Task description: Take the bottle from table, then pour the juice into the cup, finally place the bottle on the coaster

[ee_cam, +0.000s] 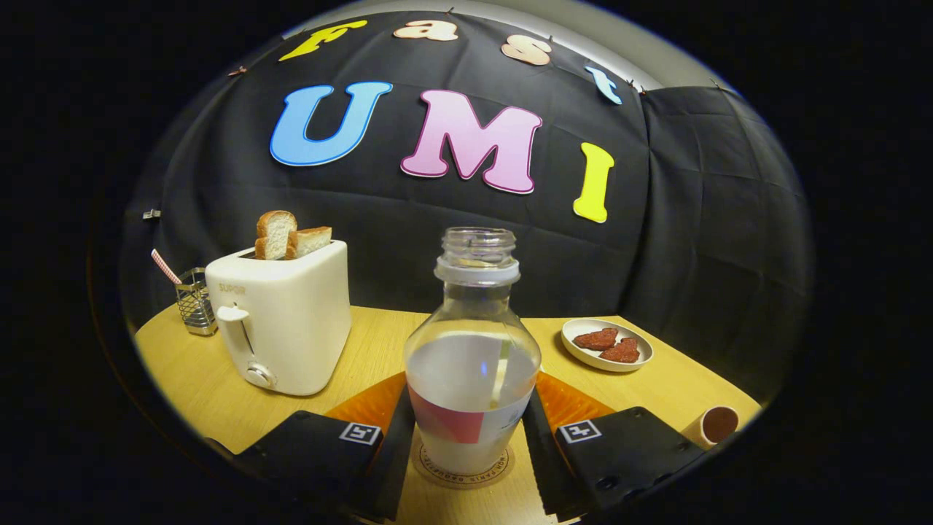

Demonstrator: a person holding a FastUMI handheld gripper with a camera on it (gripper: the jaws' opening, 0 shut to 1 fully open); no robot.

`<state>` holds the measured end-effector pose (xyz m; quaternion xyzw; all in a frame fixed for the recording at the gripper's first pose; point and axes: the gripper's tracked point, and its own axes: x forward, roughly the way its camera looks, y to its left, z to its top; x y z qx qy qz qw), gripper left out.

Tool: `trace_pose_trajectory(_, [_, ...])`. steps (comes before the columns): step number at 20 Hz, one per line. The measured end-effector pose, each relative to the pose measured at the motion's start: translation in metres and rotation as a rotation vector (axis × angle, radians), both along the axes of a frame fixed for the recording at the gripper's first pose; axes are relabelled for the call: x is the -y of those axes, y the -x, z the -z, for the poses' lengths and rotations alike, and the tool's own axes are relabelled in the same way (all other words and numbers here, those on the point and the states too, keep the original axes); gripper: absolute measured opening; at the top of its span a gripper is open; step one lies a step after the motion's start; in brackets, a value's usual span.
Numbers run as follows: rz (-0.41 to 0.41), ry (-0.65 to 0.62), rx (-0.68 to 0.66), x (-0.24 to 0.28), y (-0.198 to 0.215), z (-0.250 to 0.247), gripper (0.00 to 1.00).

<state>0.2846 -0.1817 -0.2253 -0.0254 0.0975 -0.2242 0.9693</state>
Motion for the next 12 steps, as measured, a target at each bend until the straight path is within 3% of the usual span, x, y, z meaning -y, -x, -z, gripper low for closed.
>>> trace_pose_trajectory(12, [-0.007, -0.036, -0.018, 0.002, -0.001, 0.015, 0.76])
